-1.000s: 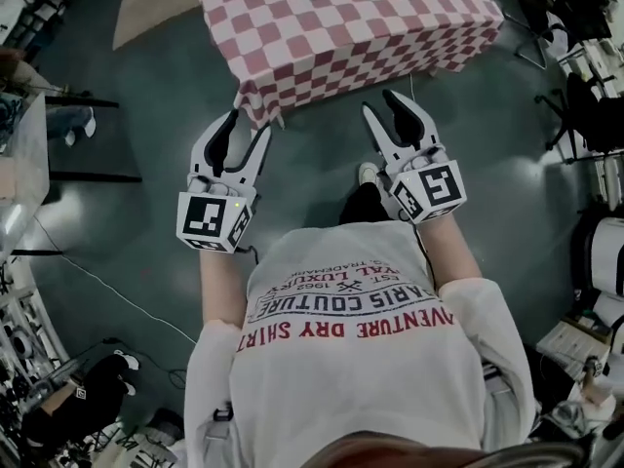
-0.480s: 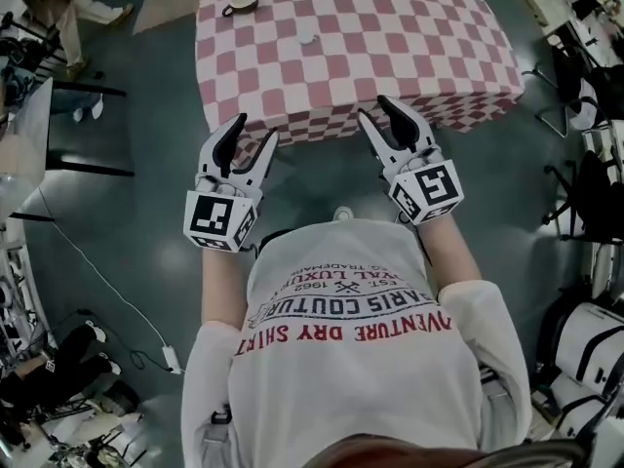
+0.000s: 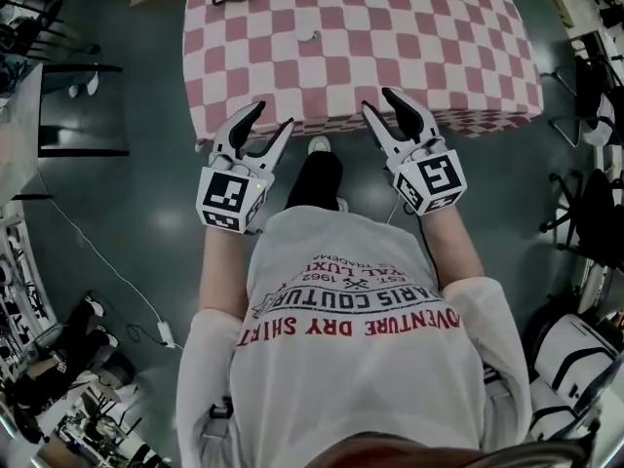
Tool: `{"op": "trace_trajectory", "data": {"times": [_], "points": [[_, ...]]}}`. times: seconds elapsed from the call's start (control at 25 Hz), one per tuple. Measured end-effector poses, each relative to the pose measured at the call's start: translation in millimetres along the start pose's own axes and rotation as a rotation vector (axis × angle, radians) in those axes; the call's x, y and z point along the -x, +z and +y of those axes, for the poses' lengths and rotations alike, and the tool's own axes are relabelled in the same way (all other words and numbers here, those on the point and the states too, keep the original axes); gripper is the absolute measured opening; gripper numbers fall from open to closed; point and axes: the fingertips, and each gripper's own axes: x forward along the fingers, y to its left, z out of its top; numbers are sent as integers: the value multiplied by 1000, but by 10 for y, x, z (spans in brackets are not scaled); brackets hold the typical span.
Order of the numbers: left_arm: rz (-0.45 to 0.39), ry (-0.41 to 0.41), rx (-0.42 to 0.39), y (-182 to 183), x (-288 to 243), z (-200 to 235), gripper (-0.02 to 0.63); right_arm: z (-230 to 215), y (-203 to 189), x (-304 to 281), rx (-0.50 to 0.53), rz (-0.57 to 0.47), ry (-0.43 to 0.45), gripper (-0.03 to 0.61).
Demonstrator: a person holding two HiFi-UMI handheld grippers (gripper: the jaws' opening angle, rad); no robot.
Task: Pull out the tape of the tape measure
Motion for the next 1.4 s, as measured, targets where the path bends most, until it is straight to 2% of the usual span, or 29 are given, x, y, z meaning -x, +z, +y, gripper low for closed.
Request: {"op": "trace_trajectory", "data": {"times": [0.16, 0.4, 0.64, 0.88, 1.04, 1.16, 1.4], "points": [[80, -56, -45, -197, -564, 302, 229, -276, -119, -465, 5, 66, 14, 176], [237, -186, -139, -531, -1351, 632, 230, -656, -261, -1155, -2, 161, 37, 176], [358, -250, -188, -839, -1967, 1025, 230, -985, -441, -1701, -37, 218, 33, 176], [512, -364, -293, -1207, -2405, 1166, 232, -1155, -743, -1992, -83, 307, 42, 176], [587, -476, -317, -1388, -2587, 1148, 273, -1223, -857, -2129, -83, 333, 43, 176], [625, -511, -324, -1451, -2725, 1174, 275, -1272, -914, -2188, -81, 342, 45, 176], [712, -592, -439, -1643, -2914, 1192, 299, -1352, -988, -2269, -107, 360, 44, 176]]}}
